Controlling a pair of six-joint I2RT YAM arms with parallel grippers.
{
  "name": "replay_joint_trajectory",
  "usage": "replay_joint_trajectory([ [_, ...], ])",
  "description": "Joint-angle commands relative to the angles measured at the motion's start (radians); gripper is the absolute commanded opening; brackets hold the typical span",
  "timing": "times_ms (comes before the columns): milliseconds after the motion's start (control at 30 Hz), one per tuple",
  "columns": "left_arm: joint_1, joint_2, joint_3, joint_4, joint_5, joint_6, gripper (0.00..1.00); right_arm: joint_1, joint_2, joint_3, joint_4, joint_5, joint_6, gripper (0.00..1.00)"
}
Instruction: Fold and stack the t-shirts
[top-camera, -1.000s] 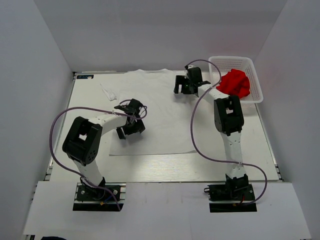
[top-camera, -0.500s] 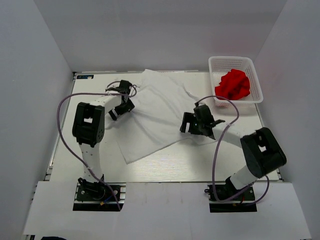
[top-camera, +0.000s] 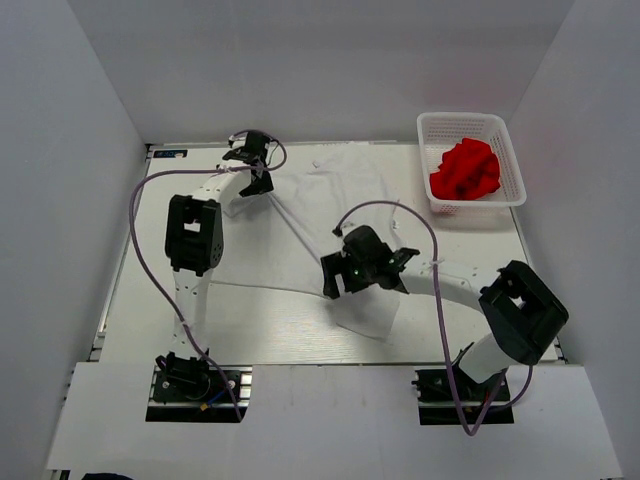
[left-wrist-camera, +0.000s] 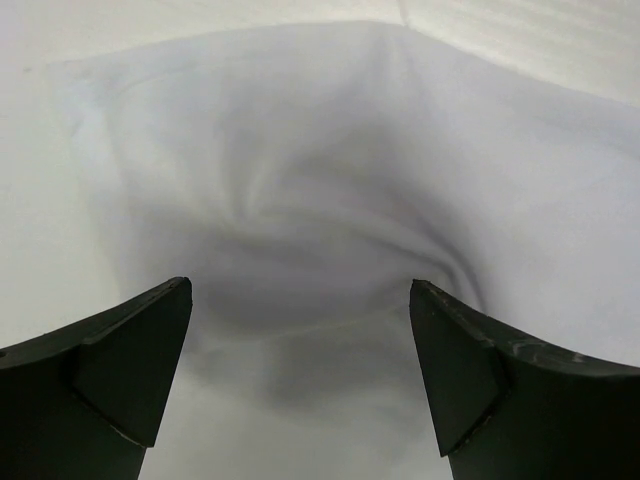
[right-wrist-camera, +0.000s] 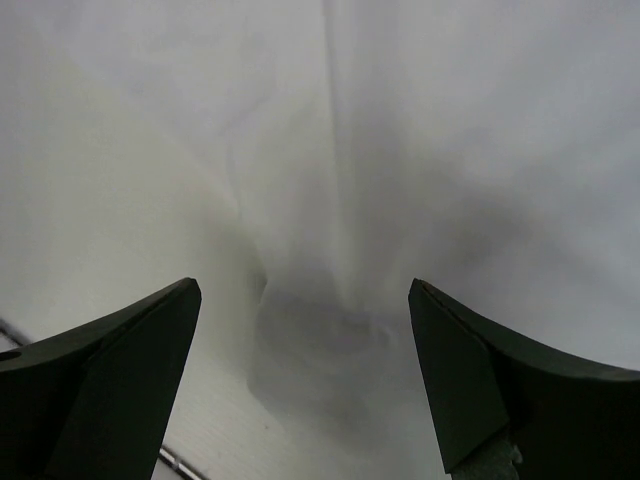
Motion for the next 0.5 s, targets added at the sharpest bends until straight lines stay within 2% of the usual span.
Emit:
replay_joint_trajectory([
  [0, 0.000, -0.208, -0.074, -0.058, -0.071, 0.001, 1.00, -0.025, -0.005, 0.146, -0.095, 0.204, -0.016, 0.90],
  [133, 0.000, -0.359, -0.255, 0.009, -0.082, -0.033, 1.00, -0.057, 0.021, 0.255, -0.117, 0.279, 0.027, 0.90],
  [167, 0.000, -0.417, -0.332, 0.083, -0.053, -0.003, 1.00, -0.080, 0.043, 0.281, -0.120, 0.316, 0.047, 0.90],
  [267, 0.009, -0.450, -0.395, 0.161, -0.051, 0.033, 1.00, -0.132, 0.104, 0.370, -0.154, 0.379, 0.064, 0.90],
  [367, 0.032, -0.401, -0.316, 0.161, -0.069, 0.044, 1.00, -0.195, 0.194, 0.484, -0.186, 0.452, 0.051, 0.90],
  [467, 0.075, -0.309, -0.240, 0.162, -0.048, 0.044, 1.00, -0.247, 0.282, 0.574, -0.168, 0.434, 0.016, 0.90],
])
